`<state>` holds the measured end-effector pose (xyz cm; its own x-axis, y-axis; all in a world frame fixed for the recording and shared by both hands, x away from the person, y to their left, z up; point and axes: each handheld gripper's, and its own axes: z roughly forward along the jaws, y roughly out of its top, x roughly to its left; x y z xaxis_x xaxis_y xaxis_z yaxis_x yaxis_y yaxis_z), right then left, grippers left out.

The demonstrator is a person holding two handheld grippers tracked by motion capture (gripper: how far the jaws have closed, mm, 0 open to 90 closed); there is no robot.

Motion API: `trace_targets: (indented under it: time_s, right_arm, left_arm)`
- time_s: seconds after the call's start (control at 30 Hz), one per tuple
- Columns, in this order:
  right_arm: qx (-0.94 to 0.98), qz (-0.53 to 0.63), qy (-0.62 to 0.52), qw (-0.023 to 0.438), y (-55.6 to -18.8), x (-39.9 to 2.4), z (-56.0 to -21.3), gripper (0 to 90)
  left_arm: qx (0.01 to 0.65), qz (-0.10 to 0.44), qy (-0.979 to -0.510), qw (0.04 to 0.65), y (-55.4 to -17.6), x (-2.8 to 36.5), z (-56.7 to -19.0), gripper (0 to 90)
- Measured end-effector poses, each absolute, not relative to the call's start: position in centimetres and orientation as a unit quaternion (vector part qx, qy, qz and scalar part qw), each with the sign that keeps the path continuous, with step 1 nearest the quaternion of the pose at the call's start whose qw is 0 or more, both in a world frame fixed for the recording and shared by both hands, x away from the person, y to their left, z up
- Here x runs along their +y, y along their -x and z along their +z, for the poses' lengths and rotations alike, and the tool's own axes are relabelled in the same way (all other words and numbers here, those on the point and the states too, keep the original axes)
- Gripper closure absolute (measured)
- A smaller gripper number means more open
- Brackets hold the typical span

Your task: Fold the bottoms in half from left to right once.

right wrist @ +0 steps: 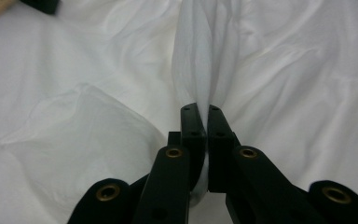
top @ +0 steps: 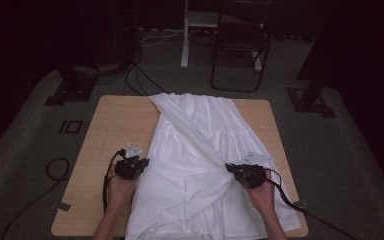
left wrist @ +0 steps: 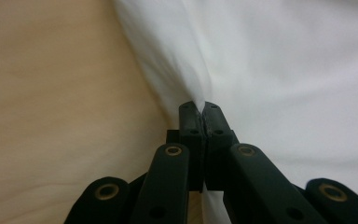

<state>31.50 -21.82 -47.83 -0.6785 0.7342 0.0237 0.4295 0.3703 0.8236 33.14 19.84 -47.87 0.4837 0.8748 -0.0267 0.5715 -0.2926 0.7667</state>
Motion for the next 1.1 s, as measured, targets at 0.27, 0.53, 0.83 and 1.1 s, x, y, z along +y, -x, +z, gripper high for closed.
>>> trace_targets:
  time_s: [0.27, 0.53, 0.83, 1.1]
  right_arm:
    - [0.788, 0.452, -0.365, 0.205, -30.5, -24.0, -45.3, 88.5]
    - [0.751, 0.468, -0.4, 0.238, -29.8, -28.5, -43.8, 88.6]
    - [0.729, 0.393, -0.486, 0.279, -31.8, -33.9, -46.6, 88.4]
    - [0.745, 0.344, -0.534, 0.204, -33.9, -34.7, -54.4, 87.9]
  left_arm:
    - [0.427, 0.265, -0.757, 0.418, -31.0, 19.7, -41.7, 89.5]
    - [0.399, 0.241, -0.779, 0.419, -31.7, 15.6, -43.1, 89.3]
    - [0.395, 0.193, -0.819, 0.369, -33.9, 10.1, -49.1, 48.7]
    - [0.409, 0.185, -0.837, 0.312, -35.4, 9.2, -53.2, 65.0]
